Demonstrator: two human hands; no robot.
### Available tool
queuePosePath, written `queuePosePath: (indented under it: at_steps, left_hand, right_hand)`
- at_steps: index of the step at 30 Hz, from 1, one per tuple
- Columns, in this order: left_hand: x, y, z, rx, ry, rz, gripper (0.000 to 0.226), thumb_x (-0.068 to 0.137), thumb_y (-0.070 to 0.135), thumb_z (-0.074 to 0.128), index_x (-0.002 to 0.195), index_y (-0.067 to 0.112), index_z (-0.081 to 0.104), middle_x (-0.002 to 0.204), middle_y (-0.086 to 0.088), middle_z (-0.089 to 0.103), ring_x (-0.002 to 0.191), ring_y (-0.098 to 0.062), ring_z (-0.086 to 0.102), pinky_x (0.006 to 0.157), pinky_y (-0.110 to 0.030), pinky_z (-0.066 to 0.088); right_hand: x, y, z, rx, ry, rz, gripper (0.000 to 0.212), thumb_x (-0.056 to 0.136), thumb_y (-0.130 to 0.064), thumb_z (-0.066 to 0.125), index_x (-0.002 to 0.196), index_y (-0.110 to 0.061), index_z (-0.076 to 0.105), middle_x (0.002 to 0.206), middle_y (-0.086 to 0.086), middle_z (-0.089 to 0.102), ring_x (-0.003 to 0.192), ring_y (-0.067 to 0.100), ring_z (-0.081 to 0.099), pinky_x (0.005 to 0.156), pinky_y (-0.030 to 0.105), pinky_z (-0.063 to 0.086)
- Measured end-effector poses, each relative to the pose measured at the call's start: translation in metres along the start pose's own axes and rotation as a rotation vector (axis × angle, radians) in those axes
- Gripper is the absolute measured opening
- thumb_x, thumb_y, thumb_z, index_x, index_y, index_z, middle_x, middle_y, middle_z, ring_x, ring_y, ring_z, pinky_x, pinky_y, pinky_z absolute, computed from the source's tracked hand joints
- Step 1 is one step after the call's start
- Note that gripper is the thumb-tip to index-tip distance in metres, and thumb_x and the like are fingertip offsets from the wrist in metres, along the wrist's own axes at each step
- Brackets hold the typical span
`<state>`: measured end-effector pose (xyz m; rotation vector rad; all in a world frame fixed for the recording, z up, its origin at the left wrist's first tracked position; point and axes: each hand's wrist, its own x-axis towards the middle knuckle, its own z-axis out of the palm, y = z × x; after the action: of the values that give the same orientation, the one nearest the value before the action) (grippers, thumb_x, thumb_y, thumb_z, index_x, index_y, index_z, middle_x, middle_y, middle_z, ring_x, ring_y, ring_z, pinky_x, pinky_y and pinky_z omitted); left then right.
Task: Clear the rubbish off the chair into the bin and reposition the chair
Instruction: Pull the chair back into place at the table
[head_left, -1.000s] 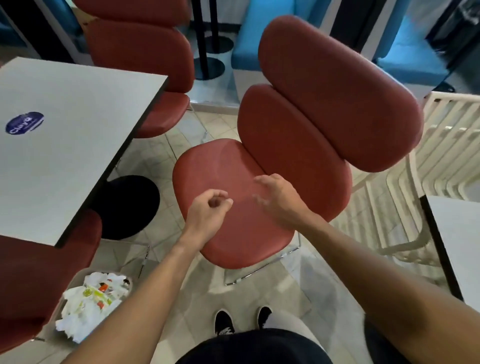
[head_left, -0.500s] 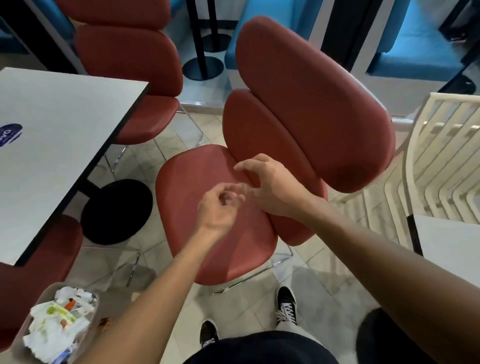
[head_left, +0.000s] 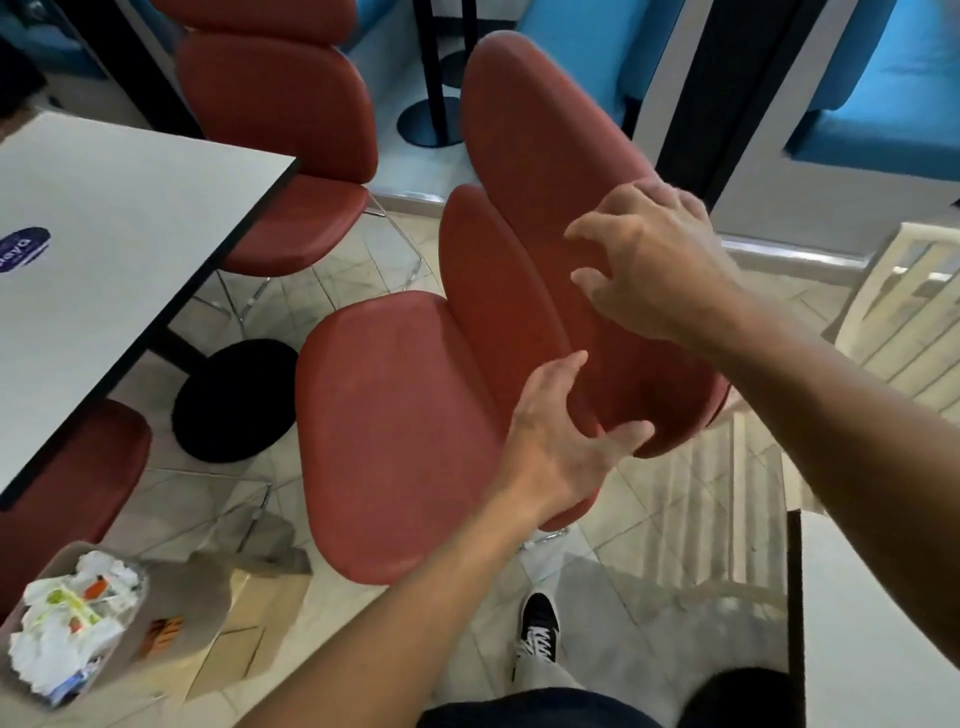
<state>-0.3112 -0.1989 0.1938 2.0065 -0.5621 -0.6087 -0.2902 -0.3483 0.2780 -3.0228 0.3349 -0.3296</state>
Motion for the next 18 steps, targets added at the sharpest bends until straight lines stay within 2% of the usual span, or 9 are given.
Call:
queuePosePath:
  at_steps: [2,4,6,8,12,14,18]
  left_hand:
    - [0.006,0.011,0.02,0.091,-0.067,-0.002,0.107,0.068,0.056,0.075,0.151,0.027,0.013,0.157,0.008,0.012,0.143,-0.008,0.016,0.115,-0.027,0.023]
    - [0.013,0.019,0.038,0.113,-0.074,0.011,0.115,0.067,0.056,0.075,0.151,0.029,0.002,0.159,0.005,0.001,0.146,-0.01,0.004,0.118,-0.03,0.017]
    - [0.021,0.028,0.055,0.095,-0.054,0.029,0.116,0.068,0.053,0.076,0.15,0.032,-0.002,0.158,0.002,0.0,0.146,-0.017,0.006,0.118,-0.035,0.019]
    - [0.025,0.035,0.068,0.103,0.0,0.04,0.115,0.067,0.051,0.077,0.149,0.033,-0.003,0.157,-0.002,0.005,0.144,-0.025,0.019,0.116,-0.04,0.028]
    - [0.029,0.039,0.081,0.23,0.118,0.084,0.108,0.074,0.041,0.071,0.151,0.019,-0.002,0.156,-0.018,0.014,0.142,-0.032,0.024,0.114,-0.04,0.031]
    - [0.028,0.039,0.08,0.266,0.113,0.084,0.104,0.076,0.035,0.069,0.151,0.013,0.0,0.155,-0.022,0.015,0.141,-0.035,0.026,0.113,-0.041,0.032]
    - [0.024,0.04,0.069,0.308,0.02,0.054,0.104,0.077,0.027,0.067,0.151,0.013,-0.005,0.157,-0.02,0.009,0.143,-0.033,0.021,0.115,-0.038,0.028]
  right_hand:
    - [0.006,0.017,0.002,-0.035,-0.041,0.058,0.044,0.088,-0.037,0.058,0.131,-0.03,0.053,0.138,0.007,0.046,0.135,0.032,0.029,0.112,0.052,0.022]
    - [0.009,0.027,0.007,0.011,-0.114,0.1,0.045,0.088,-0.035,0.06,0.132,-0.032,0.052,0.141,0.006,0.04,0.136,0.032,0.026,0.108,0.054,0.027]
    - [0.01,0.033,0.012,0.059,-0.163,0.109,0.045,0.088,-0.03,0.06,0.132,-0.032,0.052,0.143,0.006,0.037,0.135,0.032,0.025,0.103,0.054,0.036]
    - [0.009,0.037,0.019,0.052,-0.137,0.096,0.044,0.086,-0.023,0.06,0.129,-0.03,0.054,0.142,0.006,0.037,0.134,0.031,0.025,0.098,0.055,0.041]
    - [0.011,0.042,0.025,0.091,-0.082,0.115,0.041,0.084,-0.014,0.059,0.123,-0.025,0.06,0.141,0.005,0.038,0.133,0.029,0.026,0.097,0.053,0.043]
    - [0.011,0.04,0.026,0.087,-0.078,0.102,0.035,0.084,-0.013,0.059,0.117,-0.021,0.064,0.14,0.006,0.04,0.132,0.029,0.028,0.098,0.053,0.042]
    - [0.01,0.032,0.03,0.194,-0.043,0.094,0.022,0.082,-0.005,0.061,0.102,-0.009,0.069,0.133,0.014,0.044,0.126,0.034,0.034,0.094,0.057,0.041]
